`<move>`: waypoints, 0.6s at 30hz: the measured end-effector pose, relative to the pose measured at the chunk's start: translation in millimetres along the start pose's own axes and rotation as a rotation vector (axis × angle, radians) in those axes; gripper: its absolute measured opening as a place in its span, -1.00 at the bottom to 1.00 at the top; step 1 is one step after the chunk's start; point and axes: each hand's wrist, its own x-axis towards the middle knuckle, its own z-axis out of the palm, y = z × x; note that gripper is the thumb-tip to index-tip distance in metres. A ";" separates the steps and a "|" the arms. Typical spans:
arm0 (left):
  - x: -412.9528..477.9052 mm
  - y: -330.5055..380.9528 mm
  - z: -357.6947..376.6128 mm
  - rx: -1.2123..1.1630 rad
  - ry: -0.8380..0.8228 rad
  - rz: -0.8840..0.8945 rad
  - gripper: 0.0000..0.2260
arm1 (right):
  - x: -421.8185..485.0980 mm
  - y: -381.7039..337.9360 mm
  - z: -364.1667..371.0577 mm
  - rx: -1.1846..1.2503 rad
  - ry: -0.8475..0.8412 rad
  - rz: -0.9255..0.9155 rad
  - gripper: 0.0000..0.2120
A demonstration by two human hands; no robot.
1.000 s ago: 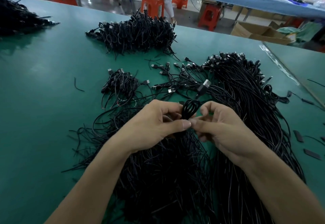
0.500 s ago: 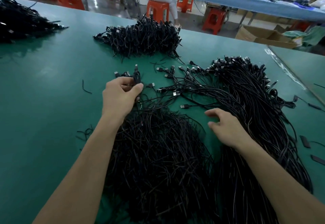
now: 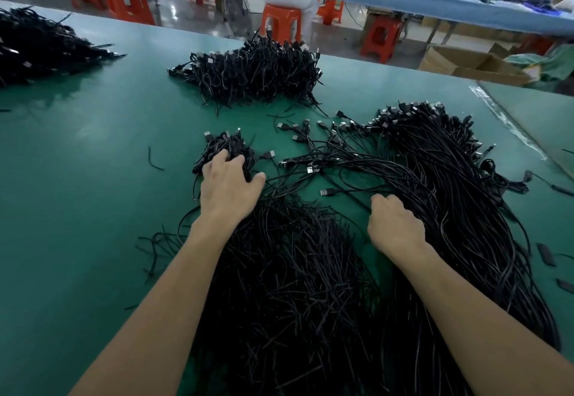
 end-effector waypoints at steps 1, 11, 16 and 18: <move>-3.5 2.0 0.1 0.005 0.047 0.029 -0.45 | -1.2 1.1 0.8 -0.015 0.014 -0.007 -0.94; -21.1 24.0 4.1 -0.236 0.083 0.272 -0.85 | -3.1 -6.7 -14.2 0.104 -0.213 -0.160 -0.69; -32.3 29.0 11.3 -0.279 -0.043 0.297 -0.87 | -4.6 0.4 -11.5 0.123 -0.178 -0.159 -0.74; -35.6 29.7 12.5 -0.295 -0.054 0.293 -0.88 | -7.7 -0.7 -4.8 0.148 -0.158 -0.132 -0.73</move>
